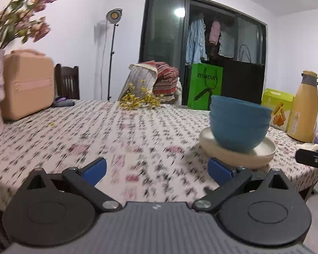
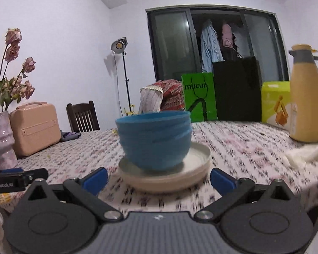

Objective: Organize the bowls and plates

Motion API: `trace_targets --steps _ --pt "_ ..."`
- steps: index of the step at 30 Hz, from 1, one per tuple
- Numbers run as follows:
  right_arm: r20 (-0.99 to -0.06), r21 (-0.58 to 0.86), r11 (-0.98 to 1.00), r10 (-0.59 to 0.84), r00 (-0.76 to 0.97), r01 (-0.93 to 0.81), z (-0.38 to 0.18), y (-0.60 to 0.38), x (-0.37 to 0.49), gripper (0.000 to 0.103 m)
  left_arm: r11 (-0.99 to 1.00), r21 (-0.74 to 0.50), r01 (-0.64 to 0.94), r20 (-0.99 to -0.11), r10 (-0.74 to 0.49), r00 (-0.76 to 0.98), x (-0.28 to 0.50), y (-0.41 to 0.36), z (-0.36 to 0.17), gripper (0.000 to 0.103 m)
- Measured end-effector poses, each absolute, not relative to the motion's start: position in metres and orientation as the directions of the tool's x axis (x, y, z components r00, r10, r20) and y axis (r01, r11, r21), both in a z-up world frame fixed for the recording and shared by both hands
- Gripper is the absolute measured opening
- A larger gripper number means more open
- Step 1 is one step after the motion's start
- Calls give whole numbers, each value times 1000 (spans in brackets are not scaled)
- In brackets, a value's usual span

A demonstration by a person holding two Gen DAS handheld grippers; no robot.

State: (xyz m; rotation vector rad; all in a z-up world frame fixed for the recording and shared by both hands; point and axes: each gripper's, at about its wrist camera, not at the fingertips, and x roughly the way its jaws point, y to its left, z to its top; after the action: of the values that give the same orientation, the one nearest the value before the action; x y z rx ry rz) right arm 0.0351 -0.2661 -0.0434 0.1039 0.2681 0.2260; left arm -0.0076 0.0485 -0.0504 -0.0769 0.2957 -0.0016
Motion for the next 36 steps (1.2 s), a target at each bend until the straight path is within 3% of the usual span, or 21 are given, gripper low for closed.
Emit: trace_targets --steps 14,36 --pt "-277 131 986 138 951 -105 -71 -269 -8 103 995 -95 16 -277 -42 960 -41 65 -64 103" --pt "-279 110 988 135 951 -108 -66 -262 -7 103 995 -94 37 -267 -62 962 -44 68 -65 103"
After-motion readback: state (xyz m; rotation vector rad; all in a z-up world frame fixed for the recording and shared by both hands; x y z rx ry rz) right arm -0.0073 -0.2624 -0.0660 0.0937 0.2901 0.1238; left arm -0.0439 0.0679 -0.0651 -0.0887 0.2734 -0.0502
